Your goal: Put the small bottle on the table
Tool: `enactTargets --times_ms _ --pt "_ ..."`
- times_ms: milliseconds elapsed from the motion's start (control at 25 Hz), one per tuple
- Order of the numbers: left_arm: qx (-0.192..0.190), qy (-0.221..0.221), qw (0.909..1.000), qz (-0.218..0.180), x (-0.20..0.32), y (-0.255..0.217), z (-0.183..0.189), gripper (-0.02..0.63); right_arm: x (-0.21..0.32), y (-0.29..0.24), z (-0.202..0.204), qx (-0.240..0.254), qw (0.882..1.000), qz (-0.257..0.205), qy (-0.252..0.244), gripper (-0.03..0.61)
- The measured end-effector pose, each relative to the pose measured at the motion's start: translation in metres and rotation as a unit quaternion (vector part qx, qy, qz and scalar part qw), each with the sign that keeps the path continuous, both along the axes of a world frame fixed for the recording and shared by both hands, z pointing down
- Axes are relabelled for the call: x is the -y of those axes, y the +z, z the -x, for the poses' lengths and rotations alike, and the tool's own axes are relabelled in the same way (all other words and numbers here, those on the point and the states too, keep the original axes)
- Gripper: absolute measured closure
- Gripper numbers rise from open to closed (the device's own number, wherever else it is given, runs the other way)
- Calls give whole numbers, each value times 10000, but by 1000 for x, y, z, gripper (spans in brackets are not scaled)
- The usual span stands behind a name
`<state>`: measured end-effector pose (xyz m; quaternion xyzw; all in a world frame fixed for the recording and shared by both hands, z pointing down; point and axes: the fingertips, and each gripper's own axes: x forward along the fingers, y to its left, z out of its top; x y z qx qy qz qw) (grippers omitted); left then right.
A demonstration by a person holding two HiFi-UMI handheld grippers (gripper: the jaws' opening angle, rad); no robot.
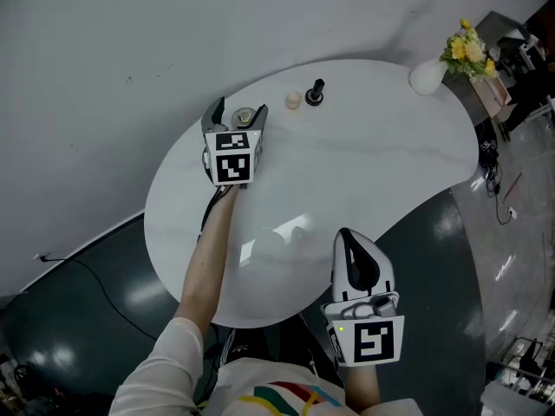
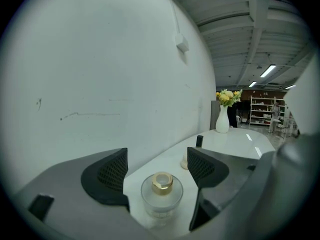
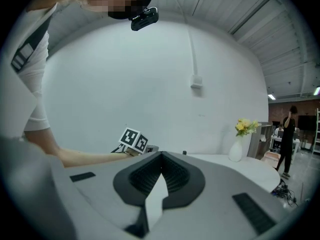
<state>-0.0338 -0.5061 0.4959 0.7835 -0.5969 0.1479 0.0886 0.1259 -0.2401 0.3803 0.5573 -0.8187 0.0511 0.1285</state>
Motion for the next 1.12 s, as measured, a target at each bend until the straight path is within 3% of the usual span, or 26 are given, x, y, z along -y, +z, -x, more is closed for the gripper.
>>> enactTargets --times_ms 200,320,480,560,680,840,960,1120 --pt "-10 46 9998 -174 -15 -35 6 258 -6 -27 9 -113 9998 -169 3 568" --pt "-260 117 9992 -275 -36 -58 5 259 -6 -41 14 -142 9995 -274 47 568" --pt "-395 357 9959 -734 -80 -111 -4 303 -9 -59 19 -115 9991 -384 151 568" --pt "-593 483 9915 -1048 -104 -145 -7 330 -11 -69 20 -111 9985 -486 210 567" --pt "-899 525 9827 -1535 -140 -198 -5 438 -13 -87 20 -213 9969 -716 261 566" --pt "-1009 434 9728 -2041 -194 -250 2 539 -22 -108 24 -189 9950 -952 230 566" --pt "-934 422 9646 -2429 -232 -279 1 588 -27 -122 27 -16 9931 -1149 224 567" --pt "-971 369 9541 -2809 -285 -302 -8 597 -36 -138 26 165 9902 -1371 205 568"
